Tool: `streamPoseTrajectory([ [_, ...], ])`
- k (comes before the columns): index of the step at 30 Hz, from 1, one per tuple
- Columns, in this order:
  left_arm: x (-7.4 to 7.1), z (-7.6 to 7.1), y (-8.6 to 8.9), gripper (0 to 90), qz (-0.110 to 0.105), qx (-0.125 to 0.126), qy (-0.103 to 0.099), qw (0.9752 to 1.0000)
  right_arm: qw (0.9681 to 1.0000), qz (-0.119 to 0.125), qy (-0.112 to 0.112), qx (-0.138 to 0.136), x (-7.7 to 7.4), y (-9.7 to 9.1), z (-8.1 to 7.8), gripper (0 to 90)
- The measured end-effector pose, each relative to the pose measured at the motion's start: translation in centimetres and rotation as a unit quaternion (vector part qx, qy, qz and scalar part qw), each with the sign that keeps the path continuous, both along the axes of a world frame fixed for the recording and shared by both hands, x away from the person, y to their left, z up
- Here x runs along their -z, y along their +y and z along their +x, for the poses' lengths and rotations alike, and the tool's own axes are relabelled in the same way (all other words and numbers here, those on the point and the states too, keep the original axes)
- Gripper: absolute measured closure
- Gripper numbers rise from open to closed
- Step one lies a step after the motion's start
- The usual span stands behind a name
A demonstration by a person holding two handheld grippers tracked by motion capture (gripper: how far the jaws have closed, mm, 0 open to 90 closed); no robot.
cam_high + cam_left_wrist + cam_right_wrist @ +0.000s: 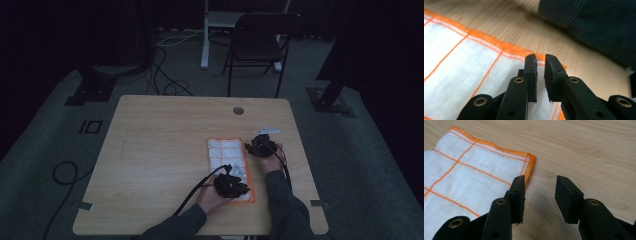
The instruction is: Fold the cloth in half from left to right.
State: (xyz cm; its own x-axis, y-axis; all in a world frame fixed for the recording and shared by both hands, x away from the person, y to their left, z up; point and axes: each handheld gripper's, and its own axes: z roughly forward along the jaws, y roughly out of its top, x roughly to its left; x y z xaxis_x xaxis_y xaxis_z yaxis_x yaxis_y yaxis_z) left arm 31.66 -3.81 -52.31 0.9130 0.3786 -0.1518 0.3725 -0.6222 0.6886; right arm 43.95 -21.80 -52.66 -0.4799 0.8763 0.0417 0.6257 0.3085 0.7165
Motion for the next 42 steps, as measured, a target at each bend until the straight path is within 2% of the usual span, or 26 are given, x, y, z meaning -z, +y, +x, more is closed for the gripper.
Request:
streamPoseTrajectory([
  [1,0.0,0.0,0.0,80.6,0.0,0.0,0.0,1.0,1.0,0.0,-0.001,0.0,0.0,0.0,0.0,59.7],
  [2,0.2,0.0,-0.2,80.6,0.015,-0.003,-0.01,0.9998,1.0,0.0,-0.001,0.0,0.0,0.0,0.0,59.6],
  [5,0.3,-0.1,-0.3,79.3,0.019,-0.004,-0.014,0.9997,1.0,0.0,-0.002,0.0,-0.1,-0.1,-0.1,59.4],
  [7,0.2,-0.2,-0.3,77.8,0.018,-0.001,-0.017,0.9997,1.0,0.001,-0.003,0.0,-0.1,-0.2,-0.1,59.1],
  [8,0.0,-0.4,-0.3,77.5,0.006,0.001,-0.013,0.9999,1.0,0.002,-0.003,0.0,-0.1,-0.3,-0.1,58.8],
  [13,-0.5,-0.7,-0.2,74.0,-0.006,0.007,-0.019,0.9998,1.0,0.005,-0.003,-0.001,-0.1,-0.4,-0.3,57.9],
  [17,-0.8,-0.2,0.7,70.5,-0.006,-0.014,-0.024,0.9996,1.0,0.003,-0.003,-0.006,-0.1,-0.3,-0.5,57.7],
  [18,-0.9,0.1,1.5,69.7,-0.009,-0.028,-0.03,0.9991,0.9999,0.002,-0.005,-0.009,-0.1,-0.2,-0.7,57.5],
  [19,-0.9,0.1,1.5,68.9,-0.009,-0.028,-0.03,0.9991,0.9999,0.002,-0.005,-0.009,-0.1,-0.2,-0.7,57.5],
  [20,-1.1,0.5,2.4,68.6,-0.012,-0.045,-0.032,0.9984,0.9999,0.004,-0.007,-0.011,-0.2,-0.2,-0.9,57.4],
  [21,-1.1,0.5,2.4,68.1,-0.012,-0.045,-0.032,0.9984,0.9999,0.004,-0.007,-0.011,-0.2,-0.2,-0.9,57.4],
  [22,-1.3,1.0,3.4,67.1,-0.014,-0.065,-0.036,0.9971,0.9999,0.005,-0.009,-0.013,-0.2,-0.1,-1.2,57.3],
  [24,-1.4,1.6,4.4,64.8,-0.011,-0.087,-0.044,0.9951,0.9998,0.003,-0.009,-0.016,-0.2,0.0,-1.5,57.2],
  [25,-1.4,1.6,4.4,63.9,-0.011,-0.087,-0.044,0.9951,0.9998,0.003,-0.009,-0.016,-0.2,0.0,-1.5,57.2],
  [26,-1.5,2.2,5.5,63.9,-0.012,-0.11,-0.044,0.9929,0.9997,0.006,-0.011,-0.019,-0.1,0.1,-1.8,56.9],
  [27,-1.5,2.2,5.5,63.9,-0.012,-0.11,-0.044,0.9929,0.9997,0.006,-0.011,-0.019,-0.1,0.1,-1.8,56.9],
  [28,-1.4,2.9,6.5,63.7,-0.012,-0.131,-0.042,0.9904,0.9997,0.01,-0.01,-0.021,-0.1,0.1,-2.1,56.6],
  [29,-1.4,2.9,6.5,63.4,-0.012,-0.131,-0.042,0.9904,0.9997,0.01,-0.01,-0.021,-0.1,0.1,-2.1,56.6],
  [30,-1.4,3.5,7.3,63.4,-0.011,-0.146,-0.039,0.9885,0.9996,0.009,-0.01,-0.023,0.0,0.2,-2.3,56.5],
  [31,-1.4,3.5,7.3,63.2,-0.011,-0.146,-0.039,0.9885,0.9996,0.009,-0.01,-0.023,0.0,0.2,-2.3,56.5],
  [32,-1.4,3.9,7.9,62.9,-0.009,-0.156,-0.035,0.9872,0.9996,0.01,-0.009,-0.023,0.1,0.2,-2.5,56.5],
  [33,-1.4,3.9,7.9,62.9,-0.009,-0.156,-0.035,0.9872,0.9996,0.01,-0.009,-0.023,0.1,0.2,-2.5,56.5],
  [34,-1.4,4.2,8.3,62.9,-0.009,-0.163,-0.036,0.9859,0.9997,0.013,-0.009,-0.021,0.2,0.2,-2.6,56.4],
  [37,-1.3,4.5,8.6,62.7,-0.009,-0.169,-0.036,0.985,0.9997,0.013,-0.008,-0.02,0.3,0.2,-2.7,56.4],
  [38,-1.3,4.7,8.9,62.6,-0.013,-0.175,-0.034,0.984,0.9997,0.014,-0.007,-0.021,0.4,0.3,-2.8,56.3],
  [42,-1.1,5.0,9.2,62.4,-0.015,-0.181,-0.031,0.9829,0.9996,0.014,-0.008,-0.022,0.4,0.4,-3.0,56.0],
])
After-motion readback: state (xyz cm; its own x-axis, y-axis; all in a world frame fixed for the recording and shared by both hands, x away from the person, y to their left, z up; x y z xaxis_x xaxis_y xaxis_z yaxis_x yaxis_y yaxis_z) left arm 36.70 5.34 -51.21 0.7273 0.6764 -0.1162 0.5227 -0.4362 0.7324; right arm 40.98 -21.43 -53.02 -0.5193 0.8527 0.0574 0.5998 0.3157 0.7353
